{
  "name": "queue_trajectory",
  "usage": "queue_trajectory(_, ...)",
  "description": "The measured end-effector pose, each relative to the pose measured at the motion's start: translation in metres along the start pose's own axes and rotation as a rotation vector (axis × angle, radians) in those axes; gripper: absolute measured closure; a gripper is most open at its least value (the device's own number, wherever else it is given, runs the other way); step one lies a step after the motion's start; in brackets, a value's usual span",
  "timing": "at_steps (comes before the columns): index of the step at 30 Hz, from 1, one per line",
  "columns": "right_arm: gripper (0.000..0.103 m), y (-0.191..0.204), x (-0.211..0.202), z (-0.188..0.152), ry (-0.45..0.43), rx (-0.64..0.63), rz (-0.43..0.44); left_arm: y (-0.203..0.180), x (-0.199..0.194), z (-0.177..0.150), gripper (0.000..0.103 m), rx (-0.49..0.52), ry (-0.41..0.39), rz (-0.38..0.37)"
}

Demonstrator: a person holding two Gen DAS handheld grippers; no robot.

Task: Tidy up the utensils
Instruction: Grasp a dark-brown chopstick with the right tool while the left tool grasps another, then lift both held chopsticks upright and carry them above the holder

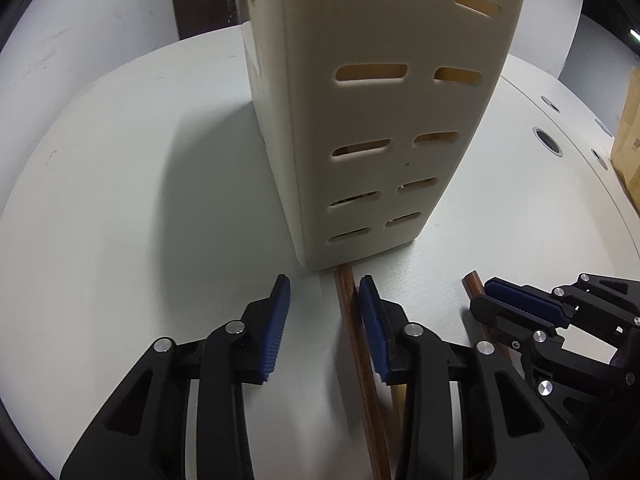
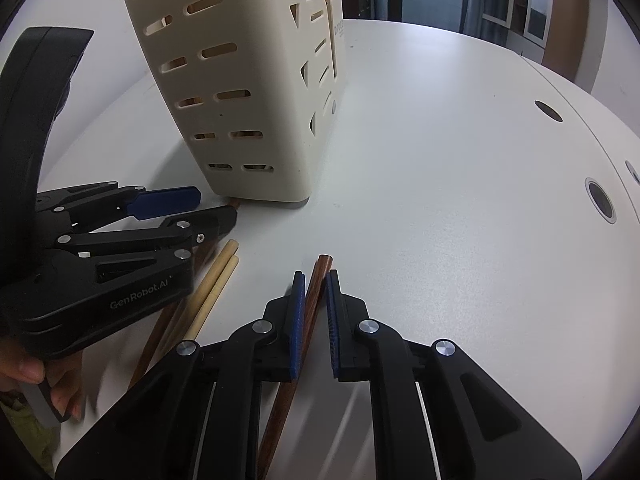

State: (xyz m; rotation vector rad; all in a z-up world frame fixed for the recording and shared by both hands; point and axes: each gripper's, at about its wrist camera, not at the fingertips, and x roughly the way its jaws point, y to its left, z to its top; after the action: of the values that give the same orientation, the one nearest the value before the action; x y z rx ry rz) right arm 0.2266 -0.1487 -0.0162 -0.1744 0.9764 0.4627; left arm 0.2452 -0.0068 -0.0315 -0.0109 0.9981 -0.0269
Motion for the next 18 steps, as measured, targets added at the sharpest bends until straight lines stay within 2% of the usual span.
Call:
queue_trajectory(6,0.091,0.001,0.001,0.0,-0.001,-0.003,0.0,0.006,0.001,-0.002,0.092,-0.003,0.004,0.023)
queue_trajectory(13,0.093,0.0,0.002,-0.001,-0.003,0.003,0.006,0.017,-0.002,-0.005,0.096,-0.022,0.001,0.007)
queue_trajectory(18,0.095,0.0,0.001,0.0,-0.009,0.013,0.015,0.011,-0.005,-0.007,0.096,-0.029,-0.003,-0.012)
